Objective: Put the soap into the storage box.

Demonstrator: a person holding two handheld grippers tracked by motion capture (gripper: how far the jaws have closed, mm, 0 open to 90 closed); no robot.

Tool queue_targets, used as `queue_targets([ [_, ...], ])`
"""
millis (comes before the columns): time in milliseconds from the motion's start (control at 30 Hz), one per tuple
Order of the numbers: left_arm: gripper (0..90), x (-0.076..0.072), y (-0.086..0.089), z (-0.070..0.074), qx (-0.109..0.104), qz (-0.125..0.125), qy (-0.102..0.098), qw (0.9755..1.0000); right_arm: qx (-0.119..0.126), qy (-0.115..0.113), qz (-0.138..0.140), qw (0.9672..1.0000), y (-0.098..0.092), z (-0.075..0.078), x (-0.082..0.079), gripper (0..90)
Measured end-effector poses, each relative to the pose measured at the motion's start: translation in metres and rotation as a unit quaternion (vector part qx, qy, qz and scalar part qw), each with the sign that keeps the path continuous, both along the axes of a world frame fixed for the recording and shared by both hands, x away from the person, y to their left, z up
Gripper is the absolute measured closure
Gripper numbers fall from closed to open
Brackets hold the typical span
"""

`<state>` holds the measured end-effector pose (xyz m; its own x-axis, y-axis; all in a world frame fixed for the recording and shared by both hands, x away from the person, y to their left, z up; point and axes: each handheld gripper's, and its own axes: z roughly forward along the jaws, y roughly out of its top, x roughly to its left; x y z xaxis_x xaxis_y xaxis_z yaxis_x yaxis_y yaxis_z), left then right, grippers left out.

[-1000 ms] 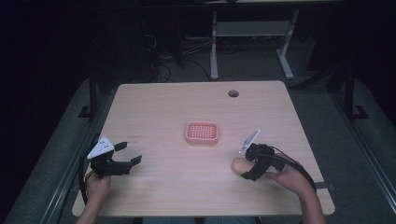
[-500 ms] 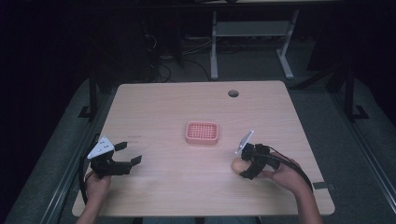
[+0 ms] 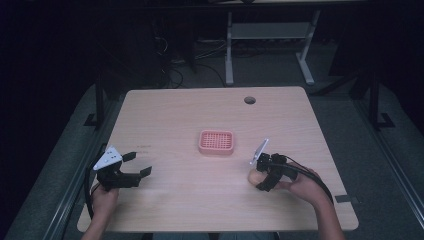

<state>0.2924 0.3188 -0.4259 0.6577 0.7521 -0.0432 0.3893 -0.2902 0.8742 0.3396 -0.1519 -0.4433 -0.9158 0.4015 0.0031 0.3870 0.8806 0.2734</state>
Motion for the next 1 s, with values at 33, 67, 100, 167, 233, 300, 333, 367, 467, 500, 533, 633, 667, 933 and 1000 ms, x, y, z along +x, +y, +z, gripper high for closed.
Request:
queue_targets([
  [33,14.3,0.0004,0.0007,0.0002,0.003,-0.002,-0.003,1.0,-0.002,0.0,0.001,1.0,0.0005,-0.0005,0.0001,29.0],
  [67,14.3,0.0002,0.0006,0.0003,0.001,0.0,-0.003,1.0,-0.003,-0.001,0.003,1.0,0.0012,-0.0011,0.0,29.5],
  [100,14.3,0.0002,0.0006,0.0002,0.0,0.0,-0.003,1.0,-0.006,-0.003,0.004,1.0,0.0018,-0.0016,0.0002,29.7],
  [167,14.3,0.0003,0.0007,0.0002,0.0,0.001,-0.002,1.0,-0.005,0.001,0.005,1.0,0.0027,-0.0017,0.0007,31.0],
  [233,14.3,0.0002,0.0009,0.0004,0.0,0.0,-0.003,1.0,-0.006,0.001,0.006,1.0,0.0034,-0.0013,0.0005,31.3],
  [300,14.3,0.0004,0.0008,0.0003,0.001,0.0,-0.003,1.0,-0.006,0.002,0.006,1.0,0.0031,-0.0012,0.0007,31.5],
  [333,14.3,0.0006,0.0007,0.0002,0.001,-0.001,-0.002,1.0,-0.007,0.001,0.007,1.0,0.0031,-0.0012,0.0007,31.5],
  [367,14.3,0.0006,0.0007,0.0002,0.001,-0.001,-0.003,1.0,-0.008,0.002,0.007,0.9999,0.0036,-0.001,0.0004,31.6],
  [467,14.3,0.0005,0.0006,0.0003,0.002,-0.001,-0.003,1.0,-0.013,0.0,0.014,0.9998,0.0042,-0.0007,0.0006,31.7],
  [500,14.3,0.0005,0.0006,0.0003,0.001,-0.002,-0.003,1.0,-0.013,-0.001,0.015,0.9998,0.0044,-0.0006,0.0005,31.8],
  [533,14.3,0.0005,0.0006,0.0003,0.001,-0.001,-0.003,1.0,-0.014,-0.002,0.016,0.9998,0.0046,-0.0006,0.0005,31.8],
  [633,14.3,0.0005,0.0002,0.0,-0.002,0.001,0.0,1.0,-0.017,-0.004,0.02,0.9996,0.0052,-0.0004,0.0007,31.8],
  [667,14.3,0.0005,0.0001,-0.0001,-0.002,0.001,0.0,1.0,-0.018,-0.005,0.021,0.9996,0.0054,-0.0002,0.0008,31.9],
  [933,14.3,0.0004,0.0001,-0.0001,-0.001,0.001,0.0,1.0,-0.012,-0.009,0.023,0.9996,0.0048,0.0034,0.0,31.9],
  [1000,14.3,0.0004,0.0,-0.0001,-0.002,0.0,0.0,1.0,-0.008,-0.009,0.024,0.9996,0.0041,0.0045,-0.0001,31.9],
])
